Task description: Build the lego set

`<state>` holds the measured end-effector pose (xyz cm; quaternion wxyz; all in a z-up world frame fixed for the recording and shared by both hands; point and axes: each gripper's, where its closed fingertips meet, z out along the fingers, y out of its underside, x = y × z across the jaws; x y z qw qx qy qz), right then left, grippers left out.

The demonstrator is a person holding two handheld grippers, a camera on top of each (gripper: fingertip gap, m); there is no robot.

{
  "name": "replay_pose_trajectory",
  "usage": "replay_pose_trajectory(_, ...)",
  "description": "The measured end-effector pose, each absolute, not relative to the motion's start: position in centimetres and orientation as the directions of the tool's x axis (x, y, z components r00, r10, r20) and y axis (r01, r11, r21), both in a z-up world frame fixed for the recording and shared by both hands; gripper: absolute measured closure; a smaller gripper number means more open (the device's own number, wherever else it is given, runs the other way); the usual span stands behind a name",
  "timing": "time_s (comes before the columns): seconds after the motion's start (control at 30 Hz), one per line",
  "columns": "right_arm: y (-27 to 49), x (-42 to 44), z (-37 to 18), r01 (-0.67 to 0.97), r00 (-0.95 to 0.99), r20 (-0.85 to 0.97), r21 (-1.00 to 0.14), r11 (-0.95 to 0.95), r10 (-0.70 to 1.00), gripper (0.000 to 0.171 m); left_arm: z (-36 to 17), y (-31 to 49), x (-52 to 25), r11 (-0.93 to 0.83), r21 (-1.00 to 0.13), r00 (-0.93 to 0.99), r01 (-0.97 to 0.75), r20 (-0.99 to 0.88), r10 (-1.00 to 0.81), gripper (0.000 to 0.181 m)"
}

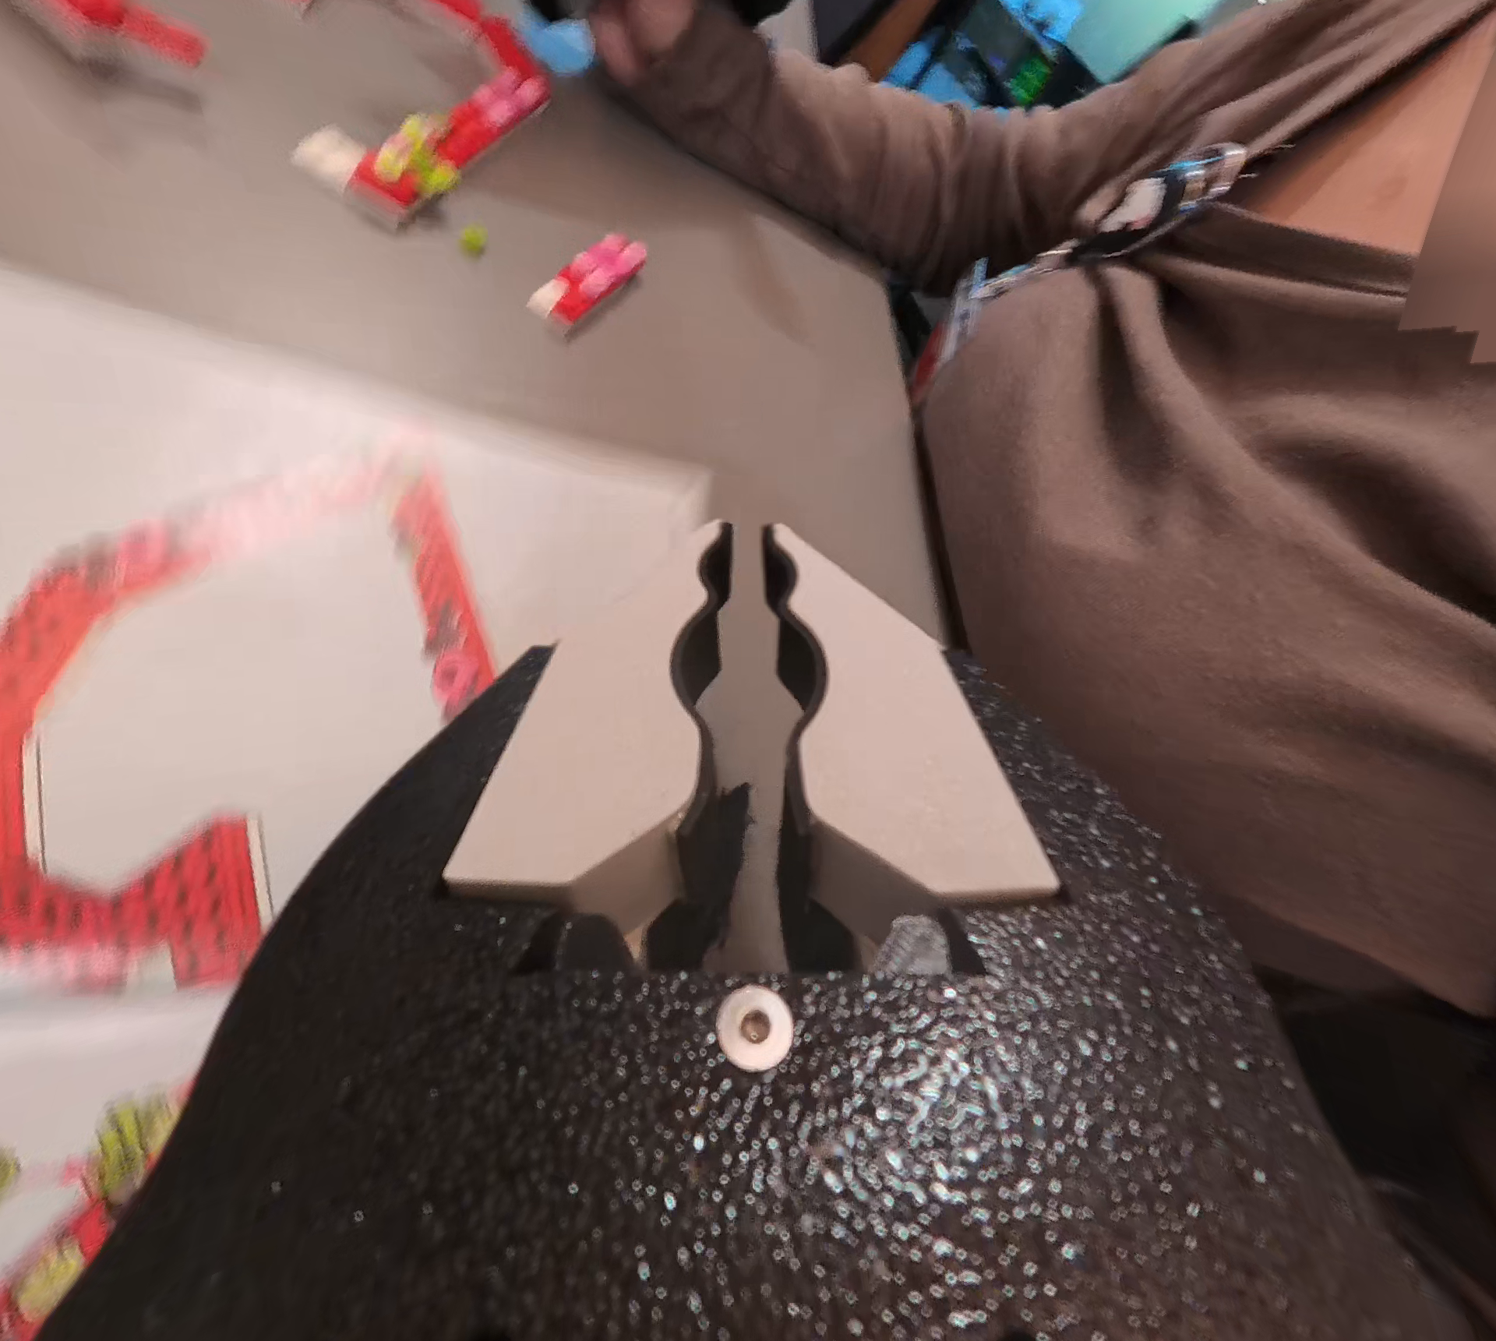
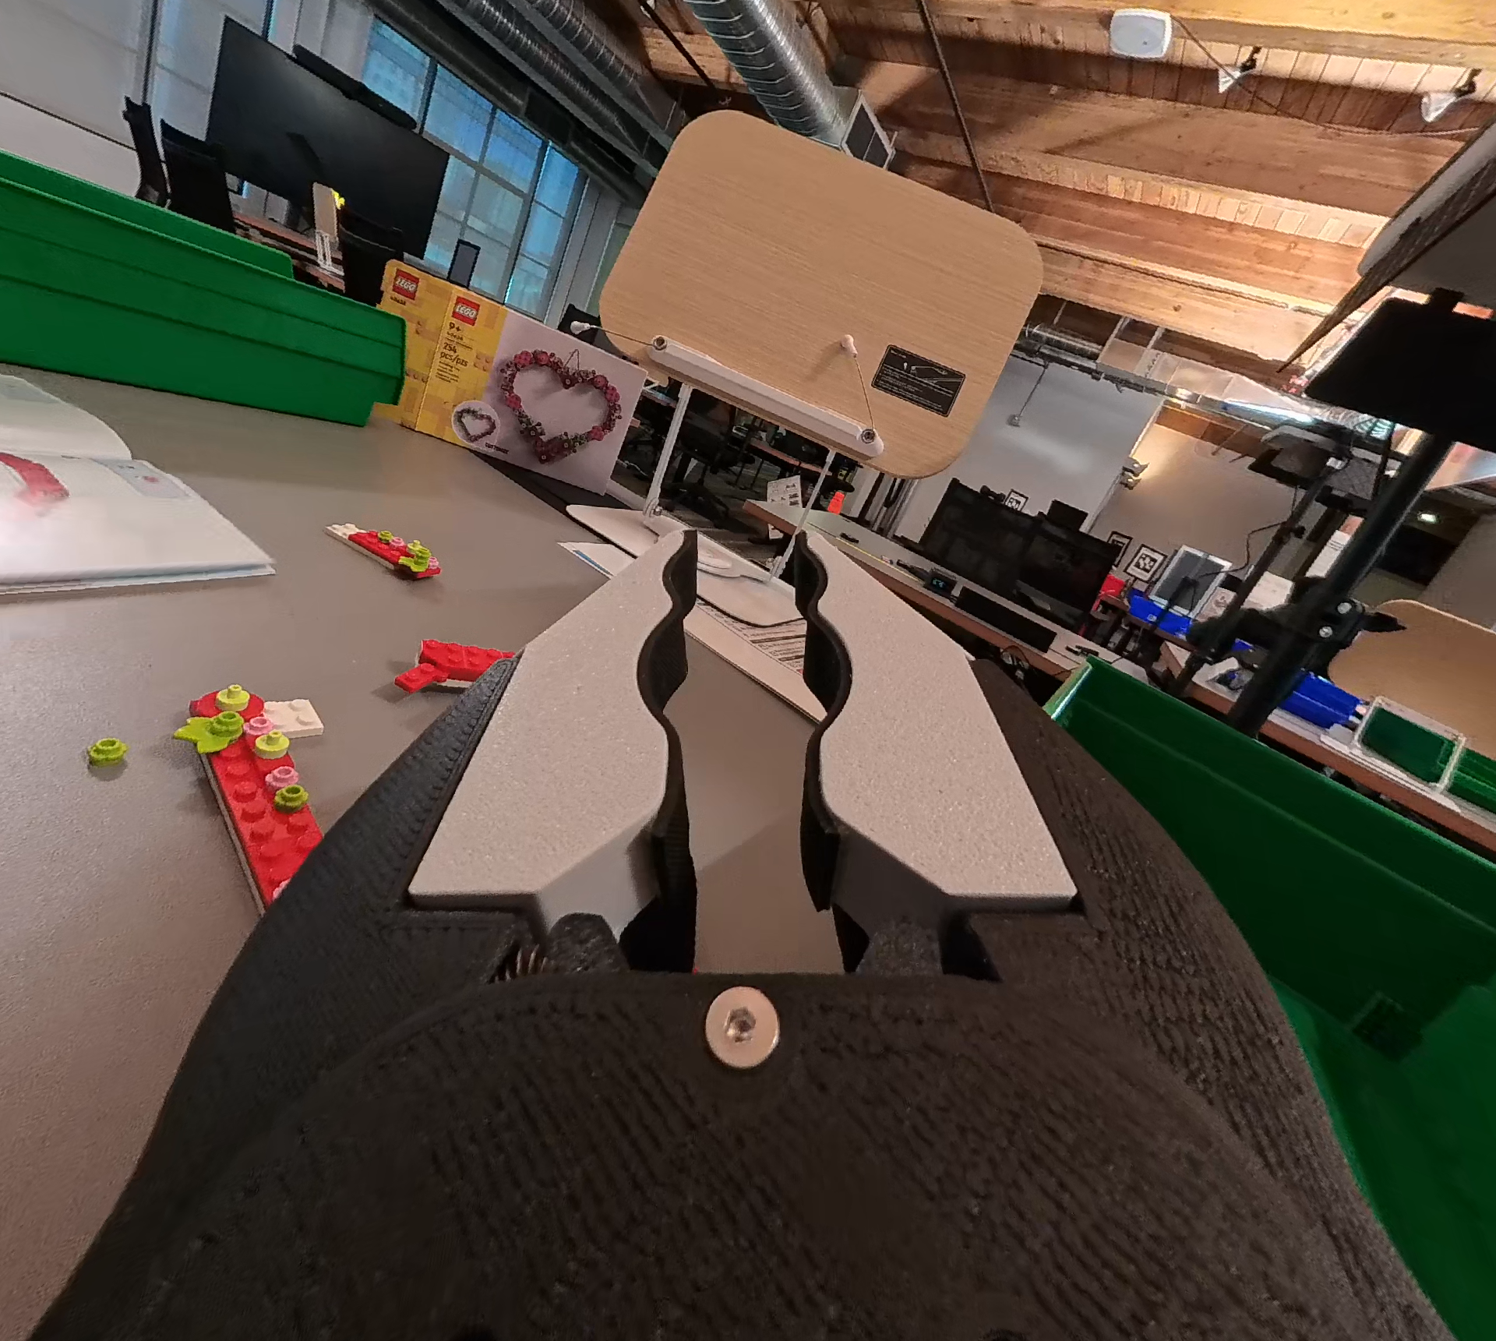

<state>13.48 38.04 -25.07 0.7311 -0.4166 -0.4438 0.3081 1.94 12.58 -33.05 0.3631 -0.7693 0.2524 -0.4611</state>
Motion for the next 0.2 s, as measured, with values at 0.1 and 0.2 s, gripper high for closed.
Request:
replay_pose_trajectory(0.1,38.0,13.4,-25.1,-0.081,0.415,0.393,-0.883,0.463,0.821,0.149,-30.0,14.7,1.8,-0.492,-0.868,0.477,-0.064,0.407,-0.779,0.169)
replay_pose_trajectory(0.2,38.0,13.5,-25.0,-0.081,0.415,0.396,-0.881,0.467,0.819,0.149,-29.5,20.4,-1.6,-0.436,-0.891,0.704,-0.131,0.226,-0.673,0.159)
